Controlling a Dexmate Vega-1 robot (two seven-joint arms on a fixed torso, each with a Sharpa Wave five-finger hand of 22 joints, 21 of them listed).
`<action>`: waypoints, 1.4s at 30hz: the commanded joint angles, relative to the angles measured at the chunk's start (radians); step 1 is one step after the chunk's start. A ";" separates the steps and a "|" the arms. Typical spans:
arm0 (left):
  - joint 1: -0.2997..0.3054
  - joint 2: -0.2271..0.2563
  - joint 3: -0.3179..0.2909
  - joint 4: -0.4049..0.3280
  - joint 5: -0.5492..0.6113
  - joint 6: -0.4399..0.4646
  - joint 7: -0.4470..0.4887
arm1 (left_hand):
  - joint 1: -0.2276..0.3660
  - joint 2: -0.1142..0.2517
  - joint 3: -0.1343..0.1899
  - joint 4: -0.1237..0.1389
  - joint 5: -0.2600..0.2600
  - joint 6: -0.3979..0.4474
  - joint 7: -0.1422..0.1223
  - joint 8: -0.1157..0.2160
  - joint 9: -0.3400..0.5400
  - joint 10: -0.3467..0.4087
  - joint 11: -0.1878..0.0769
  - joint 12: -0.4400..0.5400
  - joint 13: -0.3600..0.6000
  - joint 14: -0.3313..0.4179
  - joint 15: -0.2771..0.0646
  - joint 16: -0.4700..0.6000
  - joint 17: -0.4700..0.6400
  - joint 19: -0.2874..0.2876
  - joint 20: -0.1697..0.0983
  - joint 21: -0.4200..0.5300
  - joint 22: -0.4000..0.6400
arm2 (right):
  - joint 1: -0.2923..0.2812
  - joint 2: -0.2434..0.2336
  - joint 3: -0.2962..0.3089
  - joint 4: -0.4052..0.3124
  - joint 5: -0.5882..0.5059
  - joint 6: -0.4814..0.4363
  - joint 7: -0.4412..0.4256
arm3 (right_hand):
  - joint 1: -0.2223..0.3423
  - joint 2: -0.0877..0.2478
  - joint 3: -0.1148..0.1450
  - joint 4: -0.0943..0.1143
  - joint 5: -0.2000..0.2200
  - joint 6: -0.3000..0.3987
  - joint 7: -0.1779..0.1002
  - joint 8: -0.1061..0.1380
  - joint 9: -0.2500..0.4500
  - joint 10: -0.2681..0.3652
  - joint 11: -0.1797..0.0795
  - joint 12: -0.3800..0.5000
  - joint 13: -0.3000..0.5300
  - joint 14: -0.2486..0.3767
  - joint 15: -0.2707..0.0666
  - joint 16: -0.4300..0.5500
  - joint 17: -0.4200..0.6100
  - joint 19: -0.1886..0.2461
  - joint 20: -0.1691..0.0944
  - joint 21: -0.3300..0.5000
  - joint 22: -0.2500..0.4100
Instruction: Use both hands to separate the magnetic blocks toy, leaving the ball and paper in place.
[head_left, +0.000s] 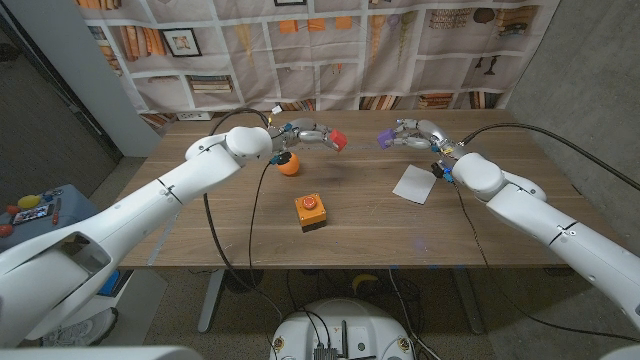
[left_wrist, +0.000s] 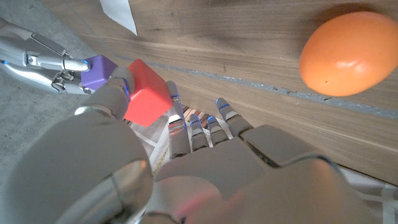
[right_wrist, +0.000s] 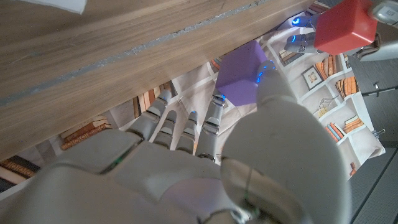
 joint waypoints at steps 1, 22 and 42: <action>-0.062 0.038 0.073 -0.079 0.146 0.153 -0.049 | 0.017 0.018 -0.004 0.000 0.005 0.072 -0.059 0.000 0.005 0.008 0.000 -0.001 -0.001 0.009 -0.003 0.004 0.000 0.005 -0.007 0.000 0.003 | 0.062 -0.026 -0.056 -0.018 -0.095 -0.094 0.045 | 0.057 0.091 -0.005 0.000 0.004 0.161 -0.148 0.083 0.006 0.009 0.000 0.002 0.003 0.008 0.000 0.004 0.002 0.010 0.001 0.003 0.006; -0.144 0.053 0.188 -0.133 0.374 0.294 -0.149 | 0.025 0.024 -0.014 0.001 0.006 0.081 -0.062 -0.005 0.006 0.015 -0.006 -0.002 -0.001 0.017 -0.004 0.004 0.000 0.009 -0.008 0.000 0.003 | 0.226 -0.015 -0.203 0.012 -0.310 -0.190 0.208 | 0.060 0.091 -0.009 0.001 0.003 0.162 -0.150 0.082 0.005 0.017 0.000 0.003 0.003 0.013 0.001 0.005 0.003 0.012 0.002 0.003 0.006; -0.166 -0.013 0.302 -0.083 0.654 0.306 -0.212 | 0.027 0.038 -0.026 0.006 0.005 0.080 -0.070 -0.016 0.007 0.025 -0.011 -0.001 -0.001 0.040 -0.016 0.008 0.000 0.012 -0.008 0.000 0.003 | 0.315 0.030 -0.293 0.066 -0.466 -0.197 0.302 | 0.060 0.093 -0.012 0.003 0.002 0.161 -0.153 0.082 0.005 0.022 -0.001 0.002 0.003 0.018 -0.003 0.008 0.005 0.012 0.003 0.002 0.006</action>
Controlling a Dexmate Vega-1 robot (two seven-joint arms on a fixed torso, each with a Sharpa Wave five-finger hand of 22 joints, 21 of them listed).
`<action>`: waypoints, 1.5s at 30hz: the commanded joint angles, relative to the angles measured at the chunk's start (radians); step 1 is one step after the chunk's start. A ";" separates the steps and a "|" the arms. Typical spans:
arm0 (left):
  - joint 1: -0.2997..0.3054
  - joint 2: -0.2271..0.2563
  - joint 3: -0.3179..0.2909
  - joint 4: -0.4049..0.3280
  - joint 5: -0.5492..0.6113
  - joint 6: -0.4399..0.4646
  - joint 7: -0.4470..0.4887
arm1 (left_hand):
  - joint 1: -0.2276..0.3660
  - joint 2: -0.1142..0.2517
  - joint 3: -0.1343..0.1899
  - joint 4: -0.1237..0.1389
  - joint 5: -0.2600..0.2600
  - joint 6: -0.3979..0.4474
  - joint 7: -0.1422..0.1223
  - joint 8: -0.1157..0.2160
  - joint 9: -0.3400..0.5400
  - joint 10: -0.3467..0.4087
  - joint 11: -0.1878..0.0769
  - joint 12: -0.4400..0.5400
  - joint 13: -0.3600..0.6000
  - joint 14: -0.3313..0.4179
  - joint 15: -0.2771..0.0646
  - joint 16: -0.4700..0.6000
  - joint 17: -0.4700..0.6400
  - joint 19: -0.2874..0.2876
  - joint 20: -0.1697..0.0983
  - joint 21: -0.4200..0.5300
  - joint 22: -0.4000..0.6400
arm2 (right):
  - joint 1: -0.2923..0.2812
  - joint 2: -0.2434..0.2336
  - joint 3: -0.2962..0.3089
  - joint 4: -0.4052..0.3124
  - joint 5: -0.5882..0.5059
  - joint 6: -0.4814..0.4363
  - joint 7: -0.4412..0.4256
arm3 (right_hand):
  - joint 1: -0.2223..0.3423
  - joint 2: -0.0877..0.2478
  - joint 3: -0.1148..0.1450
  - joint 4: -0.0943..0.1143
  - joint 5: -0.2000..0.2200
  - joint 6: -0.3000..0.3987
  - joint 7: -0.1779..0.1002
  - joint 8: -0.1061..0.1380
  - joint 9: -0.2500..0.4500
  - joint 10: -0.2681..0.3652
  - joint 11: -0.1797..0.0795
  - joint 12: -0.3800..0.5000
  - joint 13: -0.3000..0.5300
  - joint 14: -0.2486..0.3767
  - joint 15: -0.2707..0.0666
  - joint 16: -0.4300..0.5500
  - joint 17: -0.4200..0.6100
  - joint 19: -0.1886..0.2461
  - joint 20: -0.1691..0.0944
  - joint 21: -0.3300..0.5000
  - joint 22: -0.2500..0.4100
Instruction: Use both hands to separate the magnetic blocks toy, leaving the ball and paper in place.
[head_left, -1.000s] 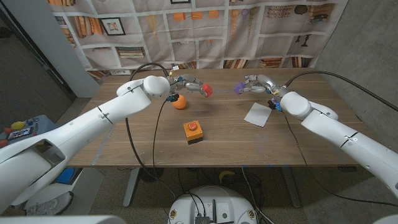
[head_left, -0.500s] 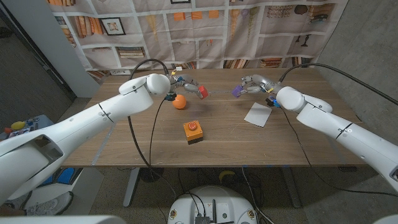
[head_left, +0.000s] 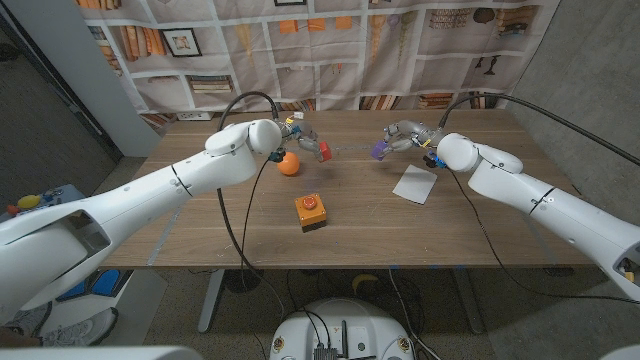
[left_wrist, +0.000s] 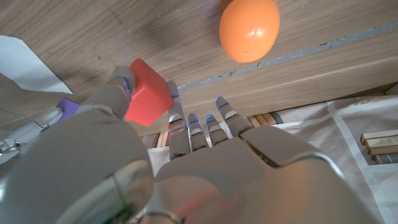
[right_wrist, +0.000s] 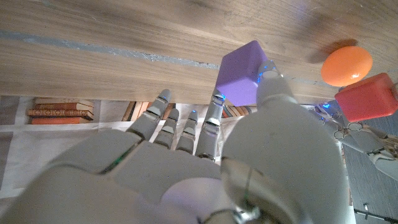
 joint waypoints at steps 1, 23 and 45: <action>-0.002 -0.040 0.068 0.029 0.180 0.016 -0.027 | 0.012 0.027 -0.005 0.001 0.007 0.076 -0.077 -0.002 0.002 0.011 0.002 -0.002 -0.001 0.014 0.001 0.008 0.000 0.007 -0.003 0.000 0.003 | 0.058 0.029 -0.058 0.042 -0.097 0.007 0.061 | 0.060 0.093 -0.005 0.001 0.006 0.160 -0.153 0.082 0.004 0.010 -0.004 0.002 0.001 0.006 -0.001 0.008 0.005 0.007 0.001 0.002 0.006; 0.022 -0.134 0.105 0.139 0.393 -0.025 -0.101 | 0.011 0.031 -0.021 0.002 0.006 0.079 -0.083 -0.012 0.003 0.014 -0.008 -0.005 -0.001 0.030 -0.007 0.007 0.000 0.002 -0.010 -0.002 0.003 | 0.103 0.071 -0.116 0.088 -0.198 -0.006 0.132 | 0.060 0.094 -0.008 0.001 0.006 0.162 -0.156 0.083 0.006 0.015 -0.007 0.002 0.001 0.009 -0.004 0.009 0.007 0.008 0.001 0.002 0.006; 0.080 -0.203 0.098 0.208 0.458 -0.018 -0.080 | 0.003 0.034 -0.040 0.004 0.005 0.076 -0.092 -0.025 0.004 0.024 -0.011 -0.004 -0.001 0.052 -0.015 0.009 0.001 0.006 -0.010 -0.001 0.003 | 0.106 0.098 -0.157 0.086 -0.295 -0.052 0.158 | 0.062 0.095 -0.011 0.000 0.007 0.160 -0.153 0.089 0.014 0.023 -0.008 0.003 0.002 0.028 -0.015 0.017 0.009 0.011 0.003 0.003 0.006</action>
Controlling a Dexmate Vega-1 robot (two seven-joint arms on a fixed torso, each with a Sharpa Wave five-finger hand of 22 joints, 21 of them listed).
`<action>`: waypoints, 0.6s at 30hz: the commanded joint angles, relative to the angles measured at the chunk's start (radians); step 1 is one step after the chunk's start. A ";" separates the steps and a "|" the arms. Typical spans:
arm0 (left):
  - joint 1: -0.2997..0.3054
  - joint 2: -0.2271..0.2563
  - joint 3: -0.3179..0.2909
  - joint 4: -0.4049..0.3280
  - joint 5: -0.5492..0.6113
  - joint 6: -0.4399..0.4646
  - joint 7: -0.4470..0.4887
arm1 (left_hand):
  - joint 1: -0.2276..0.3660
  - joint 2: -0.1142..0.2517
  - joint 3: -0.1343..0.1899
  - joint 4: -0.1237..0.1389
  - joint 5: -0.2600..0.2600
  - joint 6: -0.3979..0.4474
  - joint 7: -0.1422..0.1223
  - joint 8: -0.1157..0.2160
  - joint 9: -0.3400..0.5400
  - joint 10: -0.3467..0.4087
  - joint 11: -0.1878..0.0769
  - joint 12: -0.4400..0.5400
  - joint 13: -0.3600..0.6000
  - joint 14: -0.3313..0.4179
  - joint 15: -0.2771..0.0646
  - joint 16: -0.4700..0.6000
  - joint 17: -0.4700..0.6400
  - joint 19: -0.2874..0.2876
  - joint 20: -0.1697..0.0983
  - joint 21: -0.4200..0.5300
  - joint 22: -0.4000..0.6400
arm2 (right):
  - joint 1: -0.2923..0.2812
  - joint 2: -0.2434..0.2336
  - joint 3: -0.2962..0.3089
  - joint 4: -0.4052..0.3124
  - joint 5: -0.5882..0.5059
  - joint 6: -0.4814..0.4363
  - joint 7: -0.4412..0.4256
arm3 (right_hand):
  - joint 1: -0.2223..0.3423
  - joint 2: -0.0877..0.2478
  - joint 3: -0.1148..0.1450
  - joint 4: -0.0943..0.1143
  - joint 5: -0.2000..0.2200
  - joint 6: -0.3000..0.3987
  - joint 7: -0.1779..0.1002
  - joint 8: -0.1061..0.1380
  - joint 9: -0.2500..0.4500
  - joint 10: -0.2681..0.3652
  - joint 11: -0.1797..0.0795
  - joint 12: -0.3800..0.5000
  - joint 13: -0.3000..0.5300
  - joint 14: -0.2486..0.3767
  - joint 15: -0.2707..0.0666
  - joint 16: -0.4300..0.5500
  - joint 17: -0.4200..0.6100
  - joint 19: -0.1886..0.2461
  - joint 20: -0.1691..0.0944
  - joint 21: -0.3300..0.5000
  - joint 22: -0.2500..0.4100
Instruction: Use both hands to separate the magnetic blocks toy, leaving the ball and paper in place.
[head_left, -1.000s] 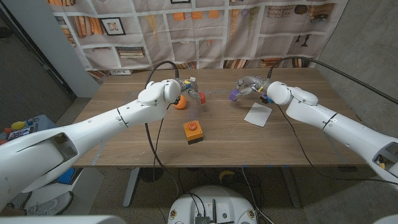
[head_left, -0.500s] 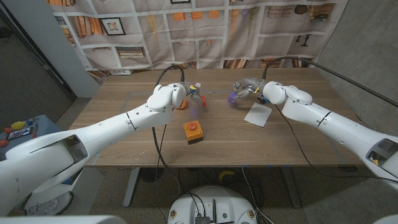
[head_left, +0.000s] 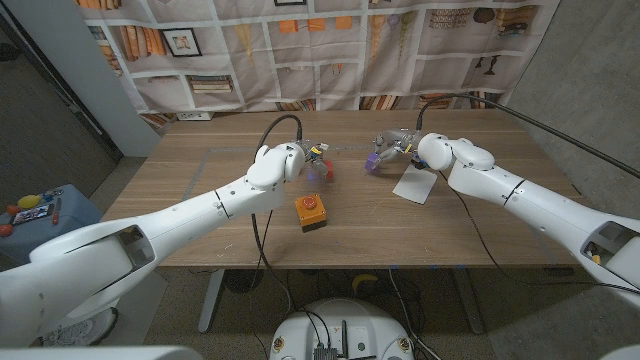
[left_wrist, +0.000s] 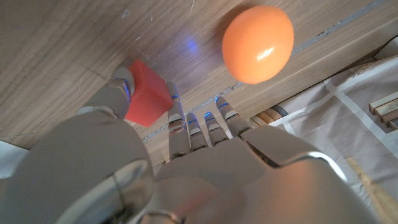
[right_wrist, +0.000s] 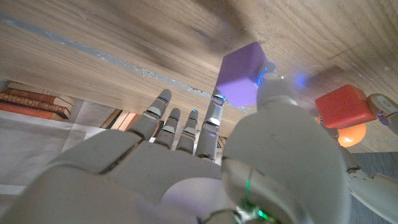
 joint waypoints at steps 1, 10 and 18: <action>0.029 -0.038 -0.005 0.038 0.029 0.004 0.010 | 0.011 0.025 -0.007 0.001 0.004 0.079 -0.089 -0.002 0.004 0.012 0.001 0.001 -0.001 0.010 -0.008 0.009 0.001 0.001 -0.005 -0.001 0.003 | 0.002 0.016 -0.022 -0.007 -0.066 -0.044 0.019 | 0.076 0.082 -0.005 0.002 0.007 0.160 -0.153 0.088 0.009 0.011 0.001 0.003 0.002 0.011 0.003 0.010 0.005 0.011 0.002 0.003 0.006; 0.029 -0.050 -0.002 0.050 0.035 0.022 -0.012 | 0.007 0.025 -0.015 0.002 0.003 0.067 -0.091 -0.012 0.004 0.011 -0.001 -0.001 -0.001 0.012 -0.008 0.007 0.001 0.004 -0.005 0.000 0.004 | 0.000 0.024 -0.037 -0.004 -0.100 -0.057 0.021 | 0.075 0.083 -0.006 0.003 0.009 0.131 -0.149 0.077 0.006 0.015 0.002 0.003 0.003 0.018 0.001 0.013 0.007 0.014 0.002 0.004 0.006; 0.023 -0.048 0.002 0.056 0.033 0.027 -0.026 | 0.004 0.024 -0.022 0.002 0.003 0.061 -0.092 -0.019 0.005 0.007 -0.001 -0.003 0.000 0.007 -0.007 0.004 0.001 0.003 -0.006 0.000 0.004 | -0.002 0.031 -0.045 0.003 -0.115 -0.053 0.017 | 0.074 0.079 -0.009 0.002 0.009 0.125 -0.147 0.074 0.005 0.014 0.009 0.002 0.003 0.020 0.003 0.014 0.007 0.016 0.005 0.004 0.006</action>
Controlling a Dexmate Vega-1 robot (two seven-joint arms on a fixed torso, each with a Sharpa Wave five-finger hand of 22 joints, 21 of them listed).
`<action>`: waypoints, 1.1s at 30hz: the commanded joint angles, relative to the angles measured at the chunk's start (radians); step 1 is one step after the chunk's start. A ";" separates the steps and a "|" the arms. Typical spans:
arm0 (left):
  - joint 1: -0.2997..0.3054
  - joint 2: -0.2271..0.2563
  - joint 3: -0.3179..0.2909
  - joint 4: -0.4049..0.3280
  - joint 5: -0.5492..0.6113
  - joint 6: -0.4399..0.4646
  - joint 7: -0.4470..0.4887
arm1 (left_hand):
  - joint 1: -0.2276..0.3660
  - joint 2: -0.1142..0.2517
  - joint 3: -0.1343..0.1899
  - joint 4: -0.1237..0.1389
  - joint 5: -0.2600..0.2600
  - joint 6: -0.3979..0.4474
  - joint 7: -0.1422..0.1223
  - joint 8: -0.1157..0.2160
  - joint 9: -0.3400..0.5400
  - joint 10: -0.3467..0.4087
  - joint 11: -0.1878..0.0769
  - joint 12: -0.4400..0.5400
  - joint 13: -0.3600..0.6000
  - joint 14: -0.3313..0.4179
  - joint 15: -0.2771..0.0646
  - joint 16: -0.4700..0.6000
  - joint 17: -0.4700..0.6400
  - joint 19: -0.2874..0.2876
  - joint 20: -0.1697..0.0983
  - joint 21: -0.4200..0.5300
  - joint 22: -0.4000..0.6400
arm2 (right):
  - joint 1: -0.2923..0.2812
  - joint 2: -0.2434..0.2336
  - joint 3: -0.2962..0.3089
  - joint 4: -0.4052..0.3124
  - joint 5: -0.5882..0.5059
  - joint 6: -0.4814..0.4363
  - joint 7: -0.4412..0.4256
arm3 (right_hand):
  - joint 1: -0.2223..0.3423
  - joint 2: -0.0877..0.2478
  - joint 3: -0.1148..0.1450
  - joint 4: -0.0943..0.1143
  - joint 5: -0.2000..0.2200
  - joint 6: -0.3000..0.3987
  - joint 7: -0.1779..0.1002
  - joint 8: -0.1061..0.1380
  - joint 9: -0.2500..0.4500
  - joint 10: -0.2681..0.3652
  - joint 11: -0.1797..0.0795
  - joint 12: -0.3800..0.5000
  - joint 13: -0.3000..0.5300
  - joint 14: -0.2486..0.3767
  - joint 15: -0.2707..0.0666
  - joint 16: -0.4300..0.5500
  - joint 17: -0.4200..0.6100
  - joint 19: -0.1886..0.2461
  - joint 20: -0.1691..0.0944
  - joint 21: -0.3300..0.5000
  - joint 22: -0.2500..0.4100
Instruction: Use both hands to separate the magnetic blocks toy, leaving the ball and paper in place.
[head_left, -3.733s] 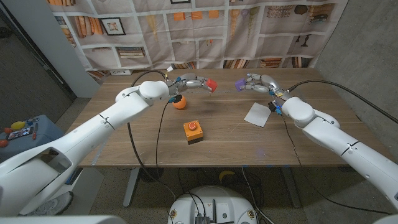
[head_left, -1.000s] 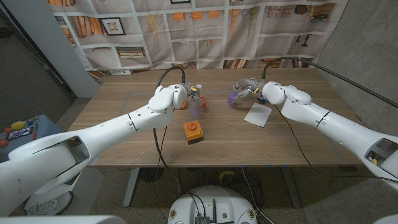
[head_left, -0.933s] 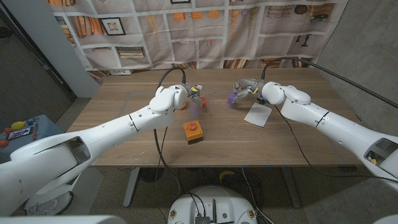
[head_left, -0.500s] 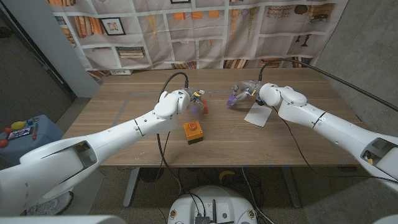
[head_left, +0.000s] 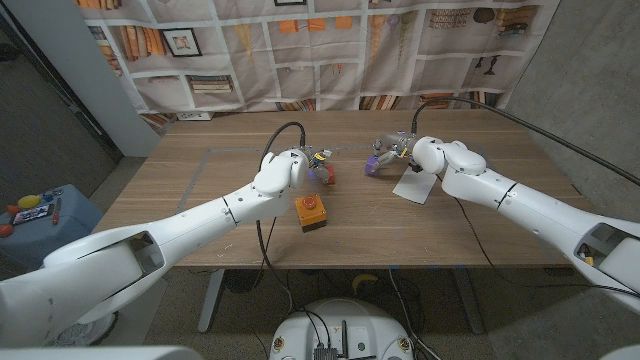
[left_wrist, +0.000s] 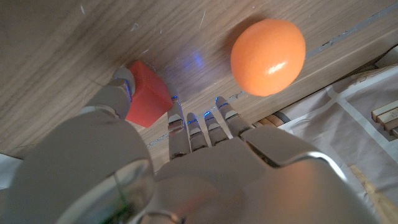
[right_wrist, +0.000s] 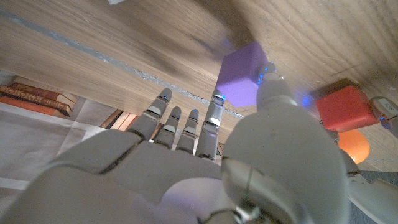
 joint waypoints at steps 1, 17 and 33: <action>-0.003 -0.006 0.002 0.015 -0.001 0.008 -0.022 | -0.002 0.008 -0.009 0.001 0.004 0.073 -0.080 -0.007 0.005 0.007 -0.002 -0.004 0.000 0.002 -0.010 0.003 0.001 0.002 -0.007 -0.001 0.001 | -0.002 0.013 -0.019 0.007 -0.042 -0.012 0.003 | 0.072 0.075 -0.004 0.001 0.004 0.125 -0.138 0.071 0.004 0.005 0.006 0.001 0.003 0.008 0.002 0.005 0.002 0.006 0.002 0.004 0.006; -0.012 -0.004 0.014 0.014 0.004 0.021 -0.055 | -0.016 0.006 -0.038 0.001 0.006 -0.021 -0.068 -0.063 0.005 -0.020 0.010 -0.011 0.001 -0.021 -0.004 -0.003 0.002 -0.010 -0.005 -0.004 0.001 | 0.001 0.020 -0.046 -0.012 -0.129 -0.057 0.036 | 0.022 0.029 -0.037 0.011 -0.019 0.022 -0.121 0.041 0.014 -0.022 0.039 -0.009 0.004 0.002 0.033 -0.010 -0.005 0.008 0.024 0.002 0.006; -0.038 -0.002 0.024 0.019 0.004 0.005 -0.110 | -0.035 -0.020 -0.080 -0.001 0.008 -0.159 -0.046 -0.116 0.005 -0.076 0.027 -0.017 0.003 -0.063 0.015 -0.004 0.003 -0.037 -0.005 -0.007 0.001 | -0.009 0.017 -0.047 -0.033 -0.175 -0.062 0.043 | -0.040 -0.034 -0.071 0.017 -0.049 -0.181 -0.068 -0.036 0.010 -0.118 0.086 -0.026 0.008 -0.033 0.069 -0.043 -0.012 -0.020 0.045 -0.005 0.007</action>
